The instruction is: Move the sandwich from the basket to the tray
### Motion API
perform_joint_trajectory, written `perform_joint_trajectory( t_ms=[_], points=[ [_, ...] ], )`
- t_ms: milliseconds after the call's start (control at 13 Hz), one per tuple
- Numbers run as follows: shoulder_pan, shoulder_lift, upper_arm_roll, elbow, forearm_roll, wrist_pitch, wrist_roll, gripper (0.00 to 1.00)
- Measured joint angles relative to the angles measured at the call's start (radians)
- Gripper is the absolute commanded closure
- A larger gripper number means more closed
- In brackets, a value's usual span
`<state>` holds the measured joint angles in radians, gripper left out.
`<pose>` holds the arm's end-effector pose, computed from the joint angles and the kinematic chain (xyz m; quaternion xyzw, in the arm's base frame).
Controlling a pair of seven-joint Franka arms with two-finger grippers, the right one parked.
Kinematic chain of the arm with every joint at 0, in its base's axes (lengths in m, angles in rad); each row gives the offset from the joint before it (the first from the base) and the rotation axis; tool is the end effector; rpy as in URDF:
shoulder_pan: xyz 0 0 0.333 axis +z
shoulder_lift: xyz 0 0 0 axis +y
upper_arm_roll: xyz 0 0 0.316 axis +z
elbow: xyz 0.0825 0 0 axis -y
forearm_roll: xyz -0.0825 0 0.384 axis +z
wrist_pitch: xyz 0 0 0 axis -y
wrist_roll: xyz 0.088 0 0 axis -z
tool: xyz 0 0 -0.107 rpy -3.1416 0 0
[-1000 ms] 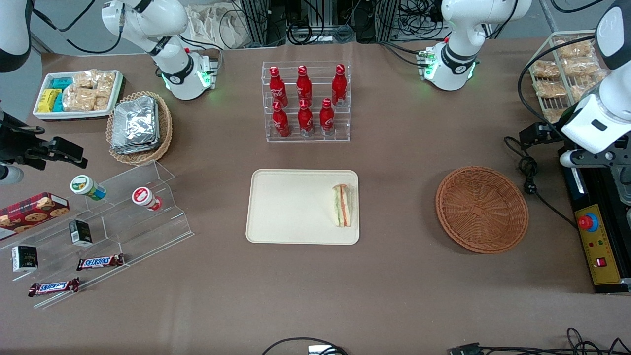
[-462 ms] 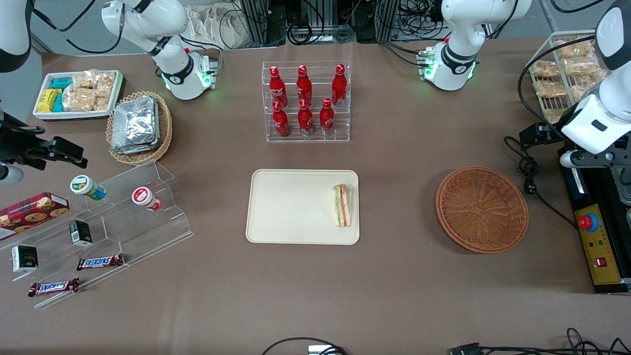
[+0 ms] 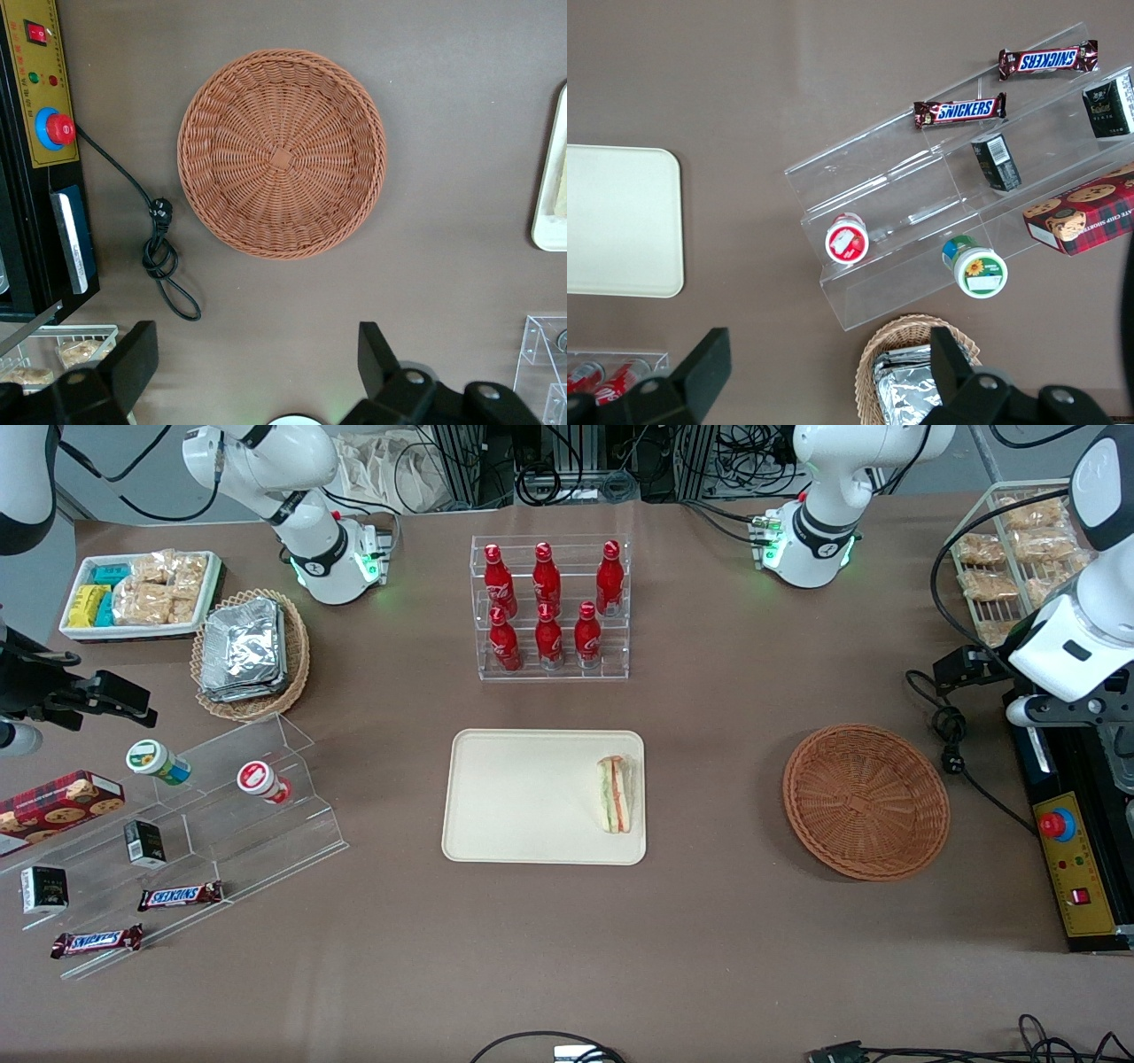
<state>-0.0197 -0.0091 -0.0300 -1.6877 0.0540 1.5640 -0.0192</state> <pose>0.5451 -0.0214 0.5742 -0.9979 0.0166 0.0563 0.0291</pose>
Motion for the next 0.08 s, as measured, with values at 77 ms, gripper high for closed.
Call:
perform_joint_trajectory(
  t_ms=[77],
  points=[
    [0.000,0.000,0.000,0.000,0.000,0.000,0.000,0.00]
  ],
)
